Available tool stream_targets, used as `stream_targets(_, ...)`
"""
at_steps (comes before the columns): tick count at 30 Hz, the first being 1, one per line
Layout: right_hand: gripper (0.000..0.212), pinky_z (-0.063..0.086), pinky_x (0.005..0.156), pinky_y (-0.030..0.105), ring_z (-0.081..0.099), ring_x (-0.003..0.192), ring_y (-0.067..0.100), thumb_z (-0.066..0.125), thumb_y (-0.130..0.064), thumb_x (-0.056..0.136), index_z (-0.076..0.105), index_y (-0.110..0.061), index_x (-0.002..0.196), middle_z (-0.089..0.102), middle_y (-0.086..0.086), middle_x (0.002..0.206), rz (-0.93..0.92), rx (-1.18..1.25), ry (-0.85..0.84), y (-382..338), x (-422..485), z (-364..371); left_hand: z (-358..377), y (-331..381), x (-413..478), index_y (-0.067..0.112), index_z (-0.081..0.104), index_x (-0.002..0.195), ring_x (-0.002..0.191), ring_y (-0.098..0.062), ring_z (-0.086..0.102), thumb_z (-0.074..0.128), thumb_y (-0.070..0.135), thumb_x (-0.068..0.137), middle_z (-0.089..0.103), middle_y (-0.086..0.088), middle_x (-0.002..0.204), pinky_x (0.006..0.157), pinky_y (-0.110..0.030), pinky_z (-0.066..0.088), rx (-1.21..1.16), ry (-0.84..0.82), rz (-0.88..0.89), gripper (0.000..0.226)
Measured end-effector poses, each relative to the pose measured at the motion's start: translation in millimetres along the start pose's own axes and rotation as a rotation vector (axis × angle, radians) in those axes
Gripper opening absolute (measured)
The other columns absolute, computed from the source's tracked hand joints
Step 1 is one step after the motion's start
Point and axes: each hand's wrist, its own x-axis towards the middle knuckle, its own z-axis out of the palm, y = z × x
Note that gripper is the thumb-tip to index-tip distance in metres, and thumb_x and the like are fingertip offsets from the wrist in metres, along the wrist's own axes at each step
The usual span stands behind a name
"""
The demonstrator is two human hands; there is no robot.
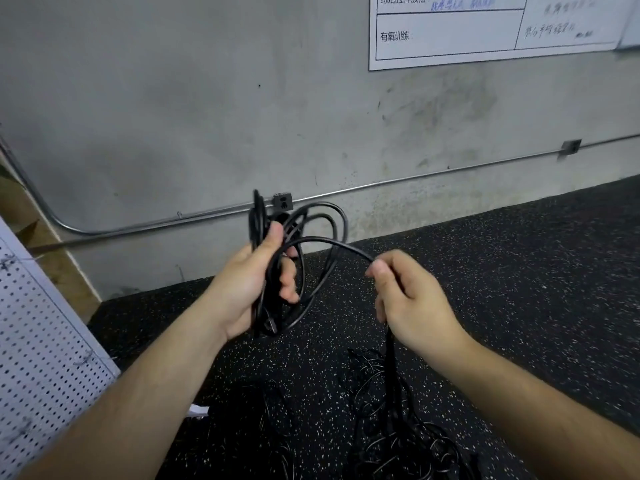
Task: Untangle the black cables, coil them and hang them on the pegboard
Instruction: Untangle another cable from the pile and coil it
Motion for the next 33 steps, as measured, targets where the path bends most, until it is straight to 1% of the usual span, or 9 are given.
stream_targets(3, 0.019, 0.036, 0.046, 0.025, 0.044, 0.047, 0.005, 0.047, -0.036, 0.105, 0.062, -0.028, 0.098, 0.057, -0.012, 0.06, -0.036, -0.103, 0.119, 2.5, 9.1, 0.5, 13.0, -7.1, -8.6, 0.008, 0.059, 0.097, 0.049, -0.02, 0.054, 0.048, 0.07, 0.082, 0.057, -0.005, 0.061, 0.056, -0.034, 0.053, 0.103, -0.08, -0.085, 0.065)
stream_targets(7, 0.015, 0.039, 0.053, 0.027, 0.051, 0.058, 0.006, 0.052, -0.029, 0.105, 0.067, -0.026, 0.105, 0.063, -0.011, 0.072, -0.277, -0.394, 0.062, 1.2, 16.1, -3.3, 19.8, -11.8, -11.0, 0.01, 0.062, 0.092, 0.044, -0.019, 0.05, 0.053, 0.075, 0.075, 0.058, -0.007, 0.063, 0.046, -0.027, 0.044, 0.127, -0.12, -0.148, 0.067)
stream_targets(12, 0.03, 0.053, 0.055, 0.033, 0.066, 0.071, 0.019, 0.043, -0.044, 0.103, 0.068, -0.027, 0.107, 0.071, -0.01, 0.093, -0.441, -0.621, 0.125, -4.7, 22.5, -5.1, 21.8, -18.2, -12.2, 0.01, 0.059, 0.091, 0.045, -0.013, 0.043, 0.07, 0.04, 0.085, 0.05, -0.003, 0.062, 0.046, -0.027, 0.042, 0.074, -0.223, -0.156, 0.033)
stream_targets(15, 0.036, 0.051, 0.058, 0.033, 0.063, 0.071, 0.016, 0.045, -0.057, 0.1, 0.061, -0.025, 0.106, 0.065, -0.013, 0.089, -0.339, -0.591, 0.13, -9.6, 21.8, -6.5, 22.6, -18.8, -10.2, 0.009, 0.059, 0.087, 0.039, -0.007, 0.033, 0.065, 0.029, 0.092, 0.035, 0.005, 0.054, 0.041, -0.023, 0.038, -0.063, -0.211, -0.114, 0.022)
stream_targets(19, 0.013, 0.045, 0.063, 0.029, 0.057, 0.075, 0.006, 0.058, -0.039, 0.1, 0.051, -0.028, 0.104, 0.055, -0.016, 0.09, -0.163, -0.446, 0.032, 3.1, 23.2, -13.6, 12.9, -6.1, -5.4, 0.008, 0.062, 0.082, 0.034, -0.003, 0.031, 0.06, 0.026, 0.094, 0.034, 0.01, 0.047, 0.036, -0.019, 0.032, -0.243, -0.154, -0.033, 0.022)
stream_targets(23, 0.012, 0.041, 0.059, 0.025, 0.053, 0.074, 0.004, 0.056, -0.039, 0.101, 0.052, -0.028, 0.097, 0.055, -0.013, 0.08, -0.139, -0.434, -0.073, 17.1, 26.6, -21.2, 8.7, 1.1, -3.9, 0.008, 0.064, 0.079, 0.034, -0.002, 0.031, 0.058, 0.026, 0.095, 0.033, 0.011, 0.045, 0.036, -0.019, 0.032, -0.282, -0.113, 0.036, 0.025)
stream_targets(28, 0.051, 0.053, 0.07, 0.039, 0.058, 0.077, 0.012, 0.041, -0.067, 0.095, 0.059, -0.02, 0.085, 0.056, -0.005, 0.084, -0.076, -0.577, -0.337, 28.9, 25.2, -18.4, 7.3, -2.3, 1.7, 0.009, 0.059, 0.079, 0.033, -0.001, 0.03, 0.058, 0.028, 0.095, 0.033, 0.011, 0.045, 0.036, -0.018, 0.034, -0.331, -0.049, 0.072, 0.024)
stream_targets(31, 0.057, 0.055, 0.084, 0.04, 0.06, 0.094, 0.008, 0.04, -0.072, 0.093, 0.065, -0.022, 0.099, 0.059, -0.01, 0.102, 0.014, -0.637, -0.431, 39.3, 21.6, -18.3, -0.6, 1.5, 4.9, 0.011, 0.06, 0.079, 0.034, -0.001, 0.033, 0.056, 0.029, 0.096, 0.035, 0.01, 0.045, 0.037, -0.017, 0.036, -0.389, -0.02, 0.121, 0.025)
stream_targets(33, 0.078, 0.053, 0.094, 0.041, 0.057, 0.112, 0.012, 0.027, -0.084, 0.088, 0.068, -0.02, 0.11, 0.06, -0.01, 0.118, 0.084, -0.766, -0.483, 39.5, 19.5, -17.1, -4.2, 4.3, 5.8, 0.012, 0.058, 0.079, 0.034, -0.001, 0.033, 0.056, 0.029, 0.097, 0.035, 0.01, 0.045, 0.038, -0.015, 0.035, -0.427, 0.022, 0.143, 0.024)
